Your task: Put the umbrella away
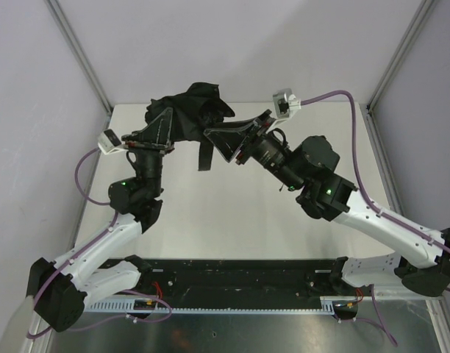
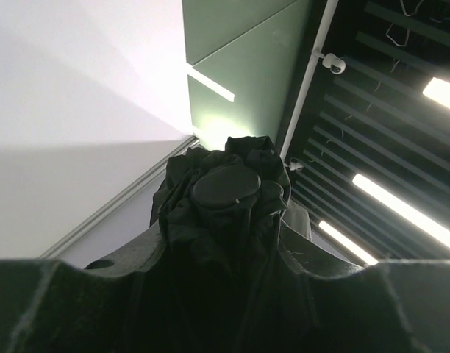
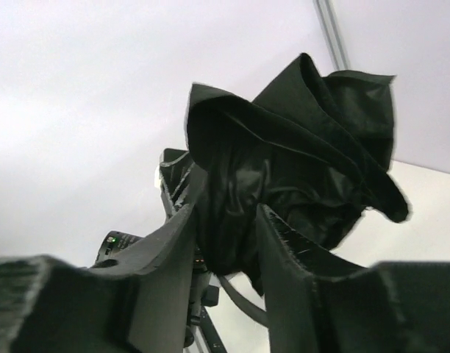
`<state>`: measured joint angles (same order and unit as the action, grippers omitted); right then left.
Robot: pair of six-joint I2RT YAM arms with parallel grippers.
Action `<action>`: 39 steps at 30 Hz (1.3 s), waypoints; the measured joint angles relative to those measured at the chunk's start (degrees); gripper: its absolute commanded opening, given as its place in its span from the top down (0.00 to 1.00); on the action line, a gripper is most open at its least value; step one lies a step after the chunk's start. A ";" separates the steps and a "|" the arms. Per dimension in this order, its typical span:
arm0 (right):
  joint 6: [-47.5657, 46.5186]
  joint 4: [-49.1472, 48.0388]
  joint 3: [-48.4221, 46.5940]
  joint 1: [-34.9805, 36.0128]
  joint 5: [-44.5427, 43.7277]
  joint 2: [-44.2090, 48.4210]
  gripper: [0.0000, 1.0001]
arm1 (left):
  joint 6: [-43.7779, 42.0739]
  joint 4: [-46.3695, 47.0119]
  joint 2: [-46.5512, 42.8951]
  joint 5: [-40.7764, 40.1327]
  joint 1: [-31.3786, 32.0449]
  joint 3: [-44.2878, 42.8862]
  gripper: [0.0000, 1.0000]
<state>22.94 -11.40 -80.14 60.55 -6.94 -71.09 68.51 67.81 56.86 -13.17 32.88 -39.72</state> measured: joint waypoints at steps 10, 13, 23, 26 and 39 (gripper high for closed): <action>5.64 8.02 0.00 -1.22 -0.13 5.14 0.02 | -1.49 4.20 0.33 0.52 0.07 -0.15 1.00; 5.51 11.74 0.00 -1.25 0.33 7.39 0.01 | -1.55 4.92 0.98 0.94 -0.48 -0.15 1.00; 1.07 25.38 -0.15 -3.48 -11.19 20.87 0.01 | -1.88 5.11 4.46 4.35 -5.07 -0.50 1.00; -0.87 31.30 -0.87 -6.95 -20.48 24.76 0.01 | -1.22 5.11 4.70 4.57 -6.32 -0.50 1.00; 21.55 35.30 16.59 -51.60 16.17 19.08 0.04 | 3.08 5.31 5.84 7.96 -7.10 -3.10 1.00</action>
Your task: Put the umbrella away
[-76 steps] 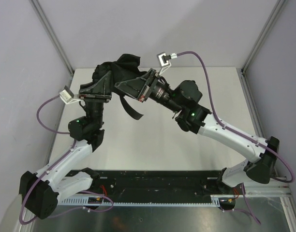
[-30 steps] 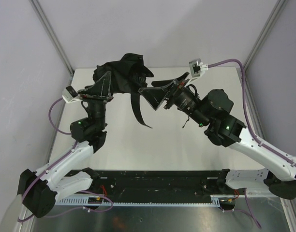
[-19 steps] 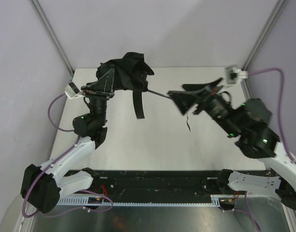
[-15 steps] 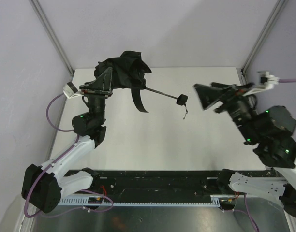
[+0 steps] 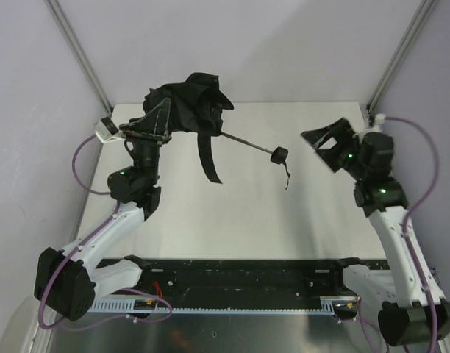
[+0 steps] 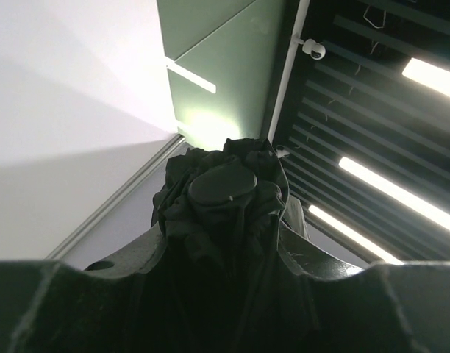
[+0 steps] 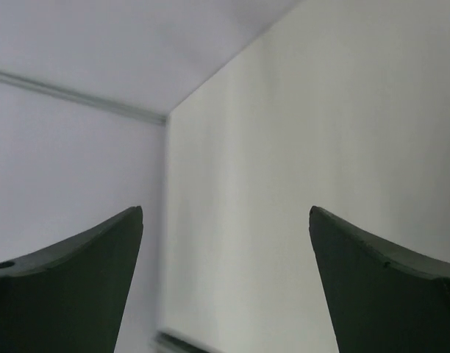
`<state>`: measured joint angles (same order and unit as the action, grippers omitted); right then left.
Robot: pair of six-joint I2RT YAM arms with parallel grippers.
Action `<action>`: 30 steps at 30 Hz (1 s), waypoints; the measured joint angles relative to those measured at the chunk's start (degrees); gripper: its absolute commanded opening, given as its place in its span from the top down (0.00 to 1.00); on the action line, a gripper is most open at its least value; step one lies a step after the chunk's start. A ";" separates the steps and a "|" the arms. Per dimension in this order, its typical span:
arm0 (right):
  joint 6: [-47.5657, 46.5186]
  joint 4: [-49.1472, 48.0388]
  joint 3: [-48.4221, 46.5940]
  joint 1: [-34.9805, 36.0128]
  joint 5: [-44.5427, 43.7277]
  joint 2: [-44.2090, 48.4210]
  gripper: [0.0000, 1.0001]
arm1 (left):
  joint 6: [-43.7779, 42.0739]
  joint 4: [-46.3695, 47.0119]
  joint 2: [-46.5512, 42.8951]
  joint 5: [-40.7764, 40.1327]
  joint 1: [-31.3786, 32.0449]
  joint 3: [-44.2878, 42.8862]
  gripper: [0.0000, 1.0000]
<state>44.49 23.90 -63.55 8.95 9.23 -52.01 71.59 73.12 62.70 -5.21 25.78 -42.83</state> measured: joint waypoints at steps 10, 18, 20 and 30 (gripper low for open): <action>49.46 -39.69 19.82 25.31 14.95 -10.25 0.10 | 3.65 0.31 3.87 1.44 -0.20 -2.58 1.00; 65.61 -56.19 19.82 38.03 9.49 -12.68 0.20 | 4.57 0.09 4.11 2.71 -0.20 -2.75 1.00; 66.97 -56.81 19.82 39.17 8.44 -13.33 0.22 | 4.59 0.07 4.11 2.82 -0.20 -2.75 1.00; 69.22 -60.17 19.80 42.88 4.20 -16.68 0.35 | 5.01 0.07 4.11 2.95 0.04 -2.84 1.00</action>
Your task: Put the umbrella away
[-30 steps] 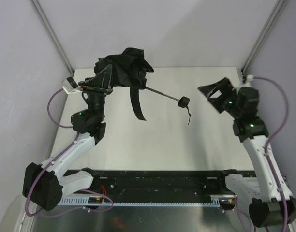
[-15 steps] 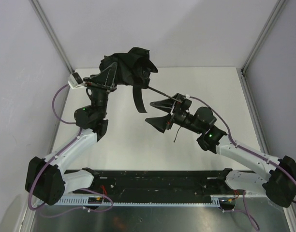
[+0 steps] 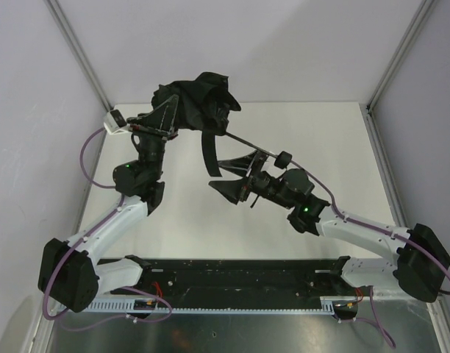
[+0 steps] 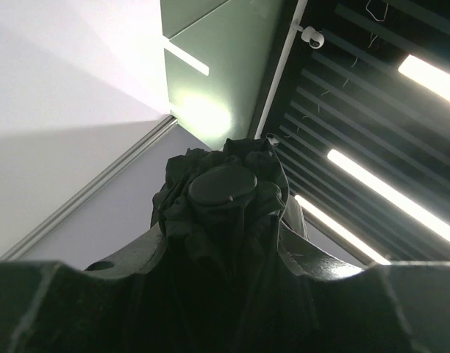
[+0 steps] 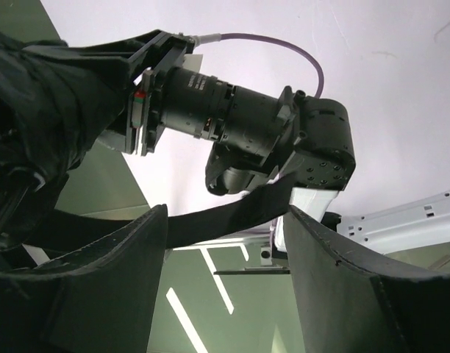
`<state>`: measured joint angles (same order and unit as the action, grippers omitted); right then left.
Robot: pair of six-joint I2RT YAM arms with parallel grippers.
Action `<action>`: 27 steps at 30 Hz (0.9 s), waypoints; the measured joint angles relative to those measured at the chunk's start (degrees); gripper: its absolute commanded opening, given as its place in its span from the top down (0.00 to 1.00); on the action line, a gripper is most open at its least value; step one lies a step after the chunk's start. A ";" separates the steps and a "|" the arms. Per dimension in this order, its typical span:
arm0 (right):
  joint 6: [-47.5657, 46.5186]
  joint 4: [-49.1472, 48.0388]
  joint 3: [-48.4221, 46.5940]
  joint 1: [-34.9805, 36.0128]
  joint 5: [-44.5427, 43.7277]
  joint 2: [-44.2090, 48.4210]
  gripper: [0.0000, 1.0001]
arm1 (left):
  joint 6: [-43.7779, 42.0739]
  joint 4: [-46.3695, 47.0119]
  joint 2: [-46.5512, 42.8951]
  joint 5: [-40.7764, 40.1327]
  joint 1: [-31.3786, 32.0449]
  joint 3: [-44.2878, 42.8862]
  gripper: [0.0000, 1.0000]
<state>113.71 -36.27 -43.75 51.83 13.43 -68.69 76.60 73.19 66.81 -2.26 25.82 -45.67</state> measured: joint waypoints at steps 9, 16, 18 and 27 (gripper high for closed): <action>0.52 -4.68 -1.14 1.29 -2.51 -4.63 0.86 | 1.22 0.20 0.22 -0.02 2.03 -1.27 1.00; 0.74 -8.26 -2.86 0.55 -2.64 -6.21 1.00 | 3.43 0.15 1.16 -0.04 4.04 -1.57 1.00; -0.09 -8.61 -4.46 -0.33 -1.64 -6.93 1.00 | 4.48 0.17 1.20 -0.11 4.72 -1.57 1.00; -12.41 -16.96 -13.09 -12.94 7.72 -15.08 1.00 | 15.43 0.66 1.84 -0.48 14.64 0.87 1.00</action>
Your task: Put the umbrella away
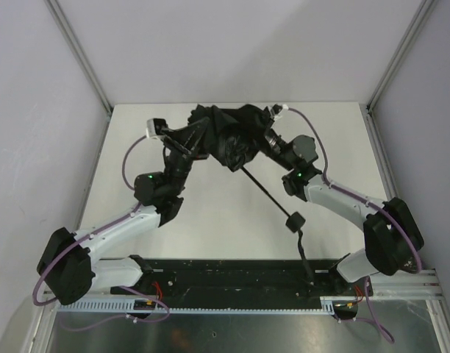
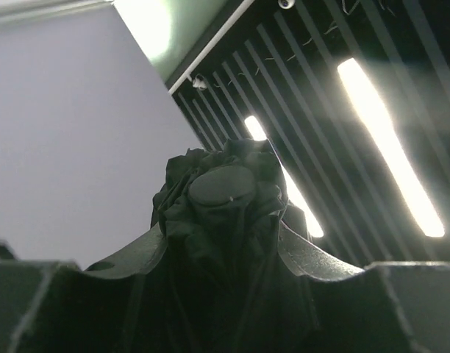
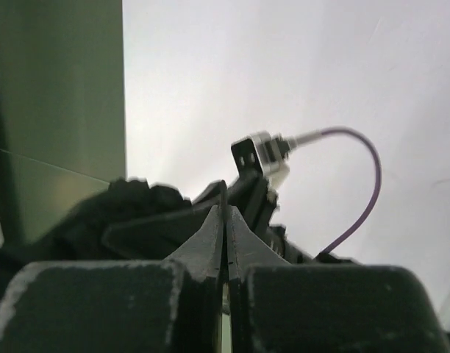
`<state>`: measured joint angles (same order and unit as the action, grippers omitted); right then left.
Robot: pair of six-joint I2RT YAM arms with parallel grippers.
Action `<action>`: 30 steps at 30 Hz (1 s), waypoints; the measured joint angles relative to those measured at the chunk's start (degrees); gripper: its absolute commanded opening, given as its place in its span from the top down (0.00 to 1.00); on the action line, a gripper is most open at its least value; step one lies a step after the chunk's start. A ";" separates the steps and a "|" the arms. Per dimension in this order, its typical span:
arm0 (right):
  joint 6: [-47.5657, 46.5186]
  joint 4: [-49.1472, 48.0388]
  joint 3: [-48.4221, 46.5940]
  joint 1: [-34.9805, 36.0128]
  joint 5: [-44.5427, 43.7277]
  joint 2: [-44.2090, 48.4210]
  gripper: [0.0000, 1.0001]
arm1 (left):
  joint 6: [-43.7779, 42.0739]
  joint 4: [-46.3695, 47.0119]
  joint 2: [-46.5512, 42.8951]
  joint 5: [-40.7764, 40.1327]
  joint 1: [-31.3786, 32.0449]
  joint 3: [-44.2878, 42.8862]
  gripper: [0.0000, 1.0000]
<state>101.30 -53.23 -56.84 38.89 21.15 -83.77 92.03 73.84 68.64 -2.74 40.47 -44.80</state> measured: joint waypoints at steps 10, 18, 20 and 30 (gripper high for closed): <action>-9.75 -4.55 -4.98 -10.67 12.92 -2.84 1.00 | 4.48 -8.63 -8.98 0.09 2.78 11.15 1.00; -19.19 -0.11 -8.70 -11.02 20.44 -1.40 1.00 | -0.13 -35.08 -20.70 0.37 2.78 9.86 1.00; -23.17 3.45 -8.68 -11.15 20.96 0.39 1.00 | -2.32 -43.95 -22.29 -0.13 2.78 7.85 1.00; -32.68 5.68 -5.07 -9.14 20.24 8.28 1.00 | -6.49 -71.32 -24.85 -3.10 3.08 -0.81 1.00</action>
<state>68.62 -47.55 -61.91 29.76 41.39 -75.48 85.54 2.52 43.79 -5.85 43.55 -45.60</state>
